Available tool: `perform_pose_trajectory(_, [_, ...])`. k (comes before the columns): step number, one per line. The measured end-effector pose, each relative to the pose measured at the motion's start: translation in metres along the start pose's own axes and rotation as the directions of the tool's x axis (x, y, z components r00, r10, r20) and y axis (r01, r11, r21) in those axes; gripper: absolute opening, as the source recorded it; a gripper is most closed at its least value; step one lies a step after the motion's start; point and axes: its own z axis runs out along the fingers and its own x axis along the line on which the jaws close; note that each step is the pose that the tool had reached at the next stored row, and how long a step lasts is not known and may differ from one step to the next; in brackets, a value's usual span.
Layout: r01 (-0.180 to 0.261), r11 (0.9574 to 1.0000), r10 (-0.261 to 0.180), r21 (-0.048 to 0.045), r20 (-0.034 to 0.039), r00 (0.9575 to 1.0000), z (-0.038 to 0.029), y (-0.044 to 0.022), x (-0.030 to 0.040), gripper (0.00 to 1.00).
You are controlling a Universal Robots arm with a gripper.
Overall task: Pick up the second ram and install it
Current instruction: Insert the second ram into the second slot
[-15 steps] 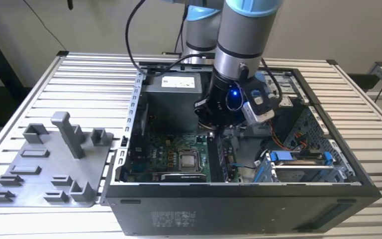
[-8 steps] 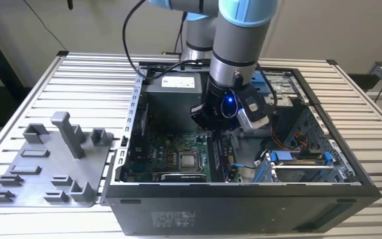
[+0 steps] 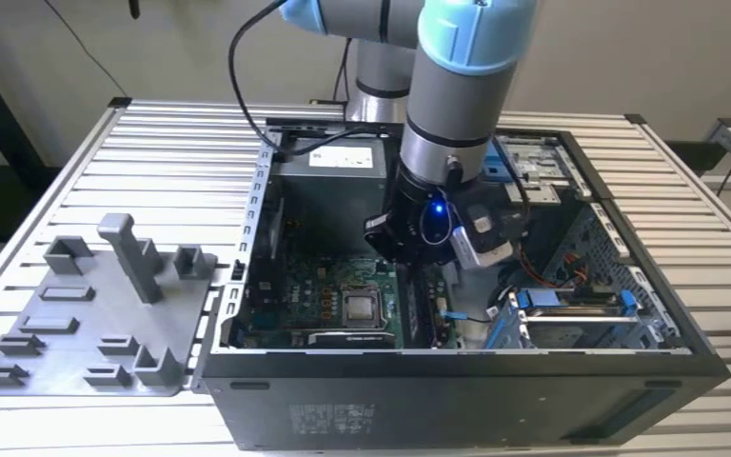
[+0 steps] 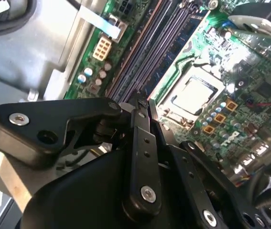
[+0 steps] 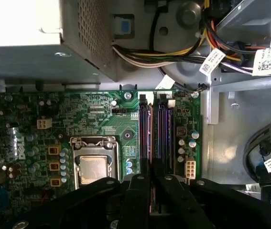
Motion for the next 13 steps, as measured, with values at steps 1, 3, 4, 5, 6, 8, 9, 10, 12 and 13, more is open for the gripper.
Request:
perform_pose_trajectory(1, [-0.005, 1.0, 0.005, -0.0001, 0.0001, 1.0, 0.0009, 0.0, 0.0, 0.14])
perform_pose_trajectory(3, [-0.006, 1.0, 0.006, 0.0002, 0.0001, 1.0, 0.0013, -0.0001, -0.0001, 0.14])
perform_pose_trajectory(4, [-0.006, 1.0, 0.006, 0.0003, 0.0, 1.0, 0.0013, -0.0001, -0.0001, 0.14])
perform_pose_trajectory(5, [-0.006, 1.0, 0.006, 0.0003, 0.0, 1.0, 0.0013, -0.0001, 0.0, 0.14])
perform_pose_trajectory(6, [-0.006, 1.0, 0.006, 0.0001, 0.0001, 1.0, 0.0014, -0.0001, -0.0001, 0.14])
perform_pose_trajectory(8, [-0.006, 1.0, 0.006, -0.0002, 0.0002, 1.0, 0.0019, -0.0005, -0.0001, 0.14])
perform_pose_trajectory(9, [-0.006, 1.0, 0.006, 0.0, 0.0001, 1.0, 0.0022, -0.0014, -0.0002, 0.14])
perform_pose_trajectory(10, [-0.006, 1.0, 0.006, -0.0001, 0.0001, 1.0, 0.0026, -0.0022, -0.0003, 0.14])
perform_pose_trajectory(12, [-0.006, 1.0, 0.006, -0.0003, 0.0002, 1.0, 0.0038, -0.003, -0.0002, 0.14])
perform_pose_trajectory(13, [-0.006, 1.0, 0.006, -0.0002, 0.0003, 1.0, 0.0045, -0.0031, -0.0002, 0.14])
